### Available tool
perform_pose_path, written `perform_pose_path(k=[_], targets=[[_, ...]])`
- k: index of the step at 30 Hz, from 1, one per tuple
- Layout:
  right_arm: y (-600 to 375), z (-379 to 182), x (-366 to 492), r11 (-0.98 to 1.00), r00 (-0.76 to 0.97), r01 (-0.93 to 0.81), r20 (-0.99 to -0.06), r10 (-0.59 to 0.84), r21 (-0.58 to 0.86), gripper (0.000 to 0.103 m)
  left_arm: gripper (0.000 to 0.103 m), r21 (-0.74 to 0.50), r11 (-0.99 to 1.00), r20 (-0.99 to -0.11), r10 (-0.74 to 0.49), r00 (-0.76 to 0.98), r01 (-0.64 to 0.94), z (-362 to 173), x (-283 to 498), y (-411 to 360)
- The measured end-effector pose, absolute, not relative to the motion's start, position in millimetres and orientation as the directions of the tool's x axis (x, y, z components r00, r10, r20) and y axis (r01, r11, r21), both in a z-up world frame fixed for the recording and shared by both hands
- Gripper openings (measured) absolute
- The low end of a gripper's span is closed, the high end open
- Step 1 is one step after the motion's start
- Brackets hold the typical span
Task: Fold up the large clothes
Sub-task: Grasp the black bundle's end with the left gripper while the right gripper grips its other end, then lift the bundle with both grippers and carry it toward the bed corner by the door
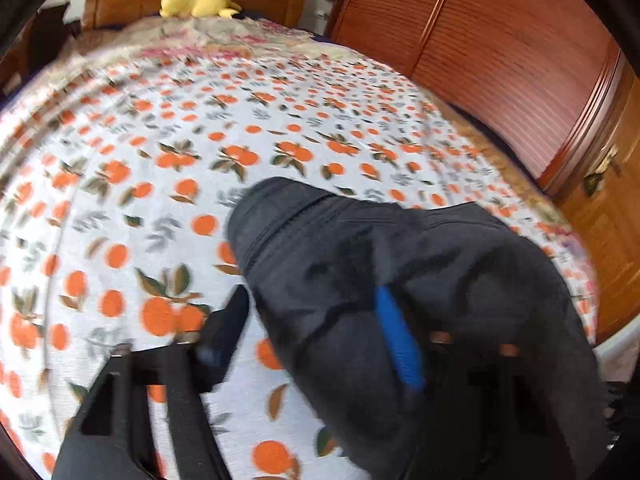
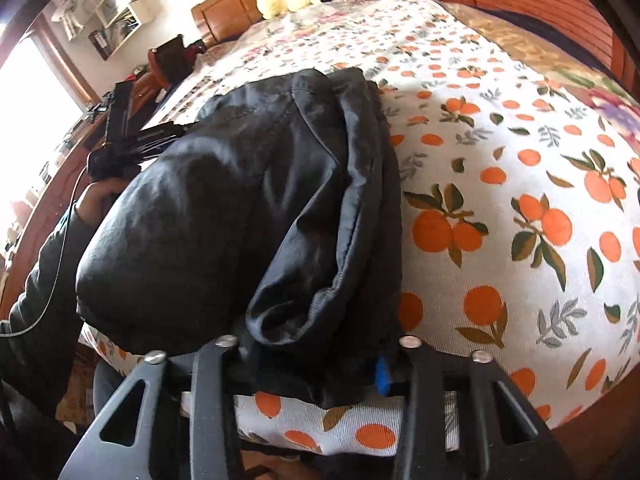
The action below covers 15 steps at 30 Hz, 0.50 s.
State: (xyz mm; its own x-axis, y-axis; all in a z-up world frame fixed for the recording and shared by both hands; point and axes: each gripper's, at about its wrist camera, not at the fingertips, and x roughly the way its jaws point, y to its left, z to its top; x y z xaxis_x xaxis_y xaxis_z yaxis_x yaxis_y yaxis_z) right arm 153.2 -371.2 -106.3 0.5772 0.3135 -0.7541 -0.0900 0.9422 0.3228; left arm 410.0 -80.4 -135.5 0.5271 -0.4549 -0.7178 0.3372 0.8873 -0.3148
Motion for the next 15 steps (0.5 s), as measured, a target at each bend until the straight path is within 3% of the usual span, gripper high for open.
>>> perform_pose_path(k=[4, 6, 11, 15], targets=[[-376.4, -105.6, 150.8, 0.935, 0.605, -0.104, -0.724, 0.330, 0.339, 0.021, 0.044, -0.328, 0.888, -0.731, -0.454, 0.510, 0.322, -134.8, 415.1, -83.2], [-379.9, -103.2, 146.7, 0.925, 0.624, -0.109, -0.699, 0.349, 0.365, 0.019, 0.029, -0.324, 0.888, -0.737, -0.453, 0.502, 0.326, -133.7, 416.0, -84.5], [-396.9, -97.4, 146.1, 0.892, 0.673, -0.139, -0.620, 0.404, 0.431, 0.014, 0.016, -0.200, 0.928, -0.752, -0.351, 0.558, 0.314, -114.1, 407.3, -97.9], [-413.3, -82.8, 148.2, 0.896, 0.722, -0.153, -0.572, 0.389, 0.417, 0.010, 0.011, -0.143, 0.933, -0.696, -0.331, 0.637, 0.329, -80.9, 392.8, -114.7]])
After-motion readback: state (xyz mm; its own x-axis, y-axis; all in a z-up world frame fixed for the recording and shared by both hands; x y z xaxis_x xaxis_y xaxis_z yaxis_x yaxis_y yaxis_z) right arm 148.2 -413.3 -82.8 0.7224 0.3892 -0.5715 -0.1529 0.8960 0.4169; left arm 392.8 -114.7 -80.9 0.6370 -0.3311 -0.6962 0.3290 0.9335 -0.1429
